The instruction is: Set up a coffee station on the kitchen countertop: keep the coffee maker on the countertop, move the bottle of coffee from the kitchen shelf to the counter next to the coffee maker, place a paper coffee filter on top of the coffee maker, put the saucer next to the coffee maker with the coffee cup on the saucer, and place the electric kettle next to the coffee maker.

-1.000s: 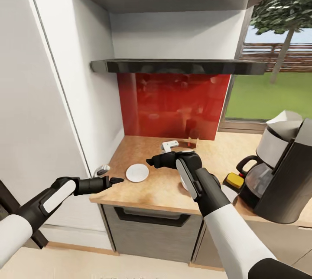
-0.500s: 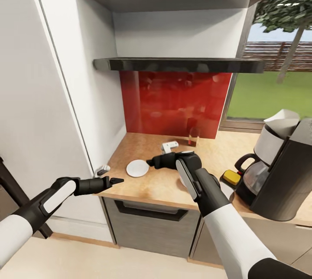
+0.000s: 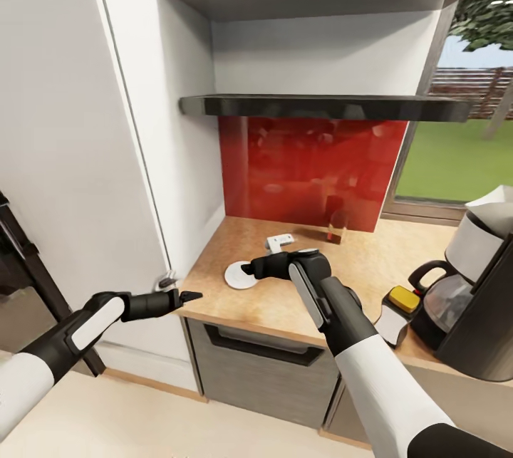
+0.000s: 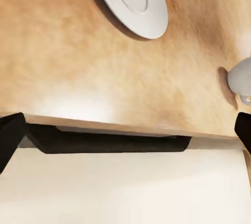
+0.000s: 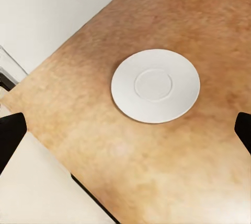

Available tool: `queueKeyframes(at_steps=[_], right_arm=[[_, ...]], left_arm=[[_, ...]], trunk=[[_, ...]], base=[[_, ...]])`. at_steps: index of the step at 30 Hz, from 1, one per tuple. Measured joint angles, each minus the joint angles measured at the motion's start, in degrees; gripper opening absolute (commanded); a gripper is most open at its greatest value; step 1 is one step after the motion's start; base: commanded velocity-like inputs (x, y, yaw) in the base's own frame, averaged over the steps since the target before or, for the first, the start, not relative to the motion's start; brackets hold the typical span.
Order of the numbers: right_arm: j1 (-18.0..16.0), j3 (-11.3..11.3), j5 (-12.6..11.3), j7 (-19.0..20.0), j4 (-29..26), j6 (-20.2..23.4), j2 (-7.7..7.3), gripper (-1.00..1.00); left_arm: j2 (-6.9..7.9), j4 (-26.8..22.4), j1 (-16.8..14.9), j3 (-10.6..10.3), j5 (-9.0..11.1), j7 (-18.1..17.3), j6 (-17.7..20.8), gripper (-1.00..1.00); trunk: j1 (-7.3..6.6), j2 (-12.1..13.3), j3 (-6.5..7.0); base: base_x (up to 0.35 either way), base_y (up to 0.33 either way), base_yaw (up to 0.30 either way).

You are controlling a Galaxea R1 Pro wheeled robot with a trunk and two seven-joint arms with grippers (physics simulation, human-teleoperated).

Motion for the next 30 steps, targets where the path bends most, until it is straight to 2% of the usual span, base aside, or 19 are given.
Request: queueKeyframes(at_steps=[1,2,3,5,7,13,30], right_arm=[[0.00,0.00,0.00,0.00,0.00,0.00,0.00,1.00],[0.00,0.00,-0.01,0.00,-0.01,-0.01,0.00,1.00],[0.00,0.00,-0.02,0.00,-0.01,-0.02,0.00,1.00],[0.00,0.00,-0.01,0.00,-0.01,-0.06,0.00,1.00],[0.00,-0.05,0.01,0.00,-0.01,-0.02,0.00,1.00],[0.00,-0.09,0.04,0.12,1.41,-0.14,0.00,1.00],[0.00,0.19,-0.02,0.54,2.19,-0.17,-0.59,1.00]], left_arm=[[-0.02,0.12,0.00,0.00,0.03,0.01,-0.79,1.00],[-0.10,0.35,0.03,-0.04,0.15,0.04,-3.71,1.00],[-0.13,0.39,0.14,-0.05,0.21,0.09,-4.86,1.00],[-0.49,0.20,1.89,-0.03,0.48,0.69,-9.62,1.00],[-1.15,0.03,2.91,0.07,1.78,1.08,-11.66,1.00],[-2.25,0.43,3.46,0.32,5.71,1.49,-13.76,1.00],[-2.29,0.60,5.55,0.53,6.21,1.62,-14.28,1.00]], trunk=[[0.00,0.00,0.00],[0.00,0.00,0.00],[0.00,0.00,0.00],[0.00,0.00,0.00],[0.00,0.00,0.00],[0.00,0.00,0.00],[0.00,0.00,0.00]], base=[[0.000,0.000,0.033],[0.000,0.000,0.026],[0.000,0.000,0.013],[0.000,0.000,0.007],[0.000,0.000,0.003],[0.000,0.000,0.000],[0.092,0.000,0.000]])
